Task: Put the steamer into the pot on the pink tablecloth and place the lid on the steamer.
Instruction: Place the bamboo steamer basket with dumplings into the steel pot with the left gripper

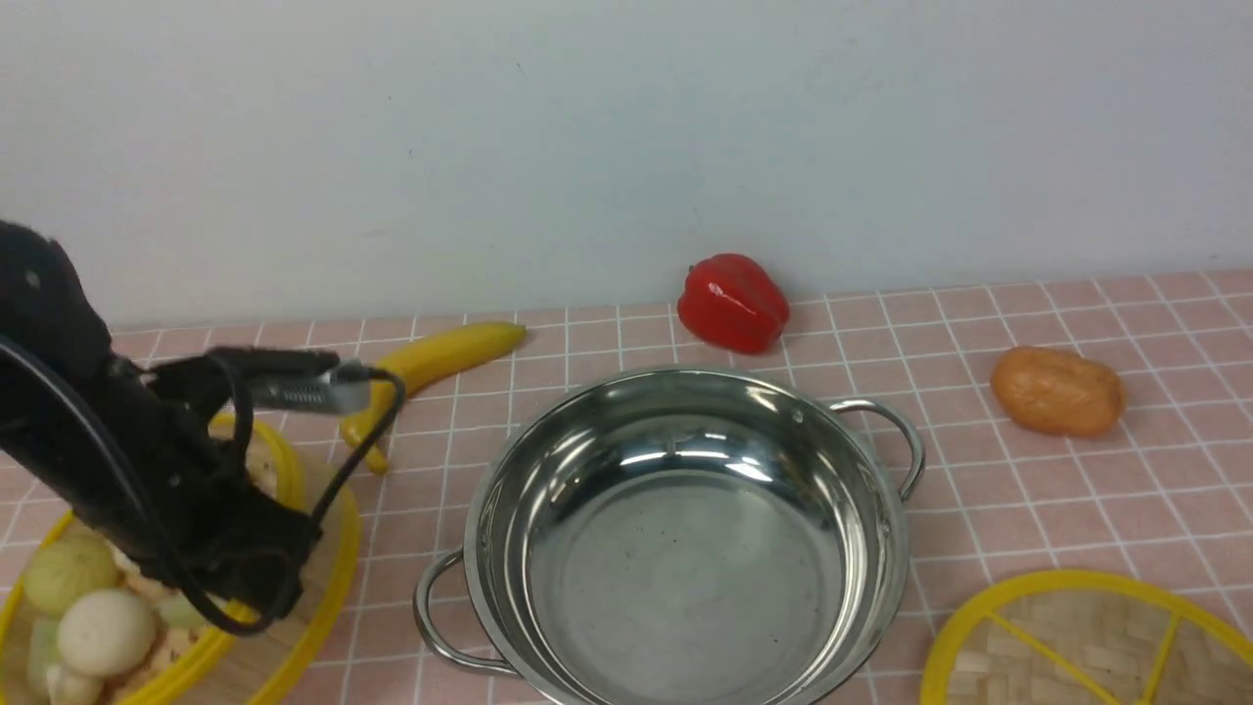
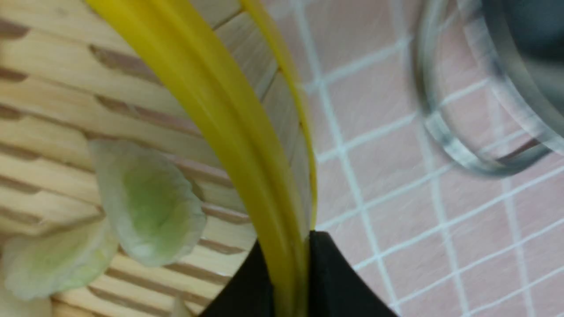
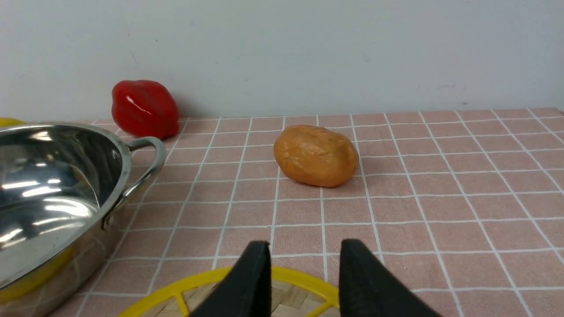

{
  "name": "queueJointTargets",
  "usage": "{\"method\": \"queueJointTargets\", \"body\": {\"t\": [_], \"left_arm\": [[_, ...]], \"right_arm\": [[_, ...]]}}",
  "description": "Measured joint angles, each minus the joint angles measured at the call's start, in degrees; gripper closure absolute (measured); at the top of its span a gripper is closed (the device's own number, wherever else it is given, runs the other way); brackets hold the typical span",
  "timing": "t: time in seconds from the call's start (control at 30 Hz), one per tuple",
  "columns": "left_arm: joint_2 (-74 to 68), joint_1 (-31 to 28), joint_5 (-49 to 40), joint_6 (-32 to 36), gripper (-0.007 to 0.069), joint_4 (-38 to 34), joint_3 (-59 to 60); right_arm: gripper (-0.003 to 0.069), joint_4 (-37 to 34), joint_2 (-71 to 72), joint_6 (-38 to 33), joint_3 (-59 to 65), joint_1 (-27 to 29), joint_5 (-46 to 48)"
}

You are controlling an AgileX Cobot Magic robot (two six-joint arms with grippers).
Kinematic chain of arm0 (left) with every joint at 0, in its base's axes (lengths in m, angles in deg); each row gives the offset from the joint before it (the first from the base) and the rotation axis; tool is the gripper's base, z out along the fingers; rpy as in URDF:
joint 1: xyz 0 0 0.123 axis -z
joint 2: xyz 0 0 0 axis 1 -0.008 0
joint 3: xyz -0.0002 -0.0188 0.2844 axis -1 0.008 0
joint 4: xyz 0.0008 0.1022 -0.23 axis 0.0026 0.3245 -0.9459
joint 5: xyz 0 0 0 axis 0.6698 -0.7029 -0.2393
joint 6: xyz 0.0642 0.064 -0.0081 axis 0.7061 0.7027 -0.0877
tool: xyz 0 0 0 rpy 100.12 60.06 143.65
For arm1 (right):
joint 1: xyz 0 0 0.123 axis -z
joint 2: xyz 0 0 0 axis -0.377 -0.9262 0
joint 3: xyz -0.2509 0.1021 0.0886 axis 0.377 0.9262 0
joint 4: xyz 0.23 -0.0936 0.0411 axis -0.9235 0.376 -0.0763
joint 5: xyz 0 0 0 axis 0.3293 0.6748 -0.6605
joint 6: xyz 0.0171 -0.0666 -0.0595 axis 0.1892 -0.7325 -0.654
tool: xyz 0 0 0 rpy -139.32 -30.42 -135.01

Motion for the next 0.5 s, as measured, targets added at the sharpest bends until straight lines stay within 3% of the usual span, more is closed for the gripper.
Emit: {"method": "queueJointTargets", "body": {"t": [0.3, 0.37, 0.5], "left_arm": [[0.7, 14.2, -2.8, -1.4, 0.0572, 6.9, -17.2], [-0.5, 21.5, -2.9, -1.4, 0.0572, 7.1, -19.4], [-3.7, 30.6, -3.1, 1.6, 0.0572, 7.0, -20.2]], "right_arm": [[0.0419, 0.0, 0.0, 0.0, 0.0, 0.0, 0.0], [0.0419, 0.0, 0.0, 0.0, 0.0, 0.0, 0.0], [0.0419, 0.0, 0.0, 0.0, 0.0, 0.0, 0.0]]}}
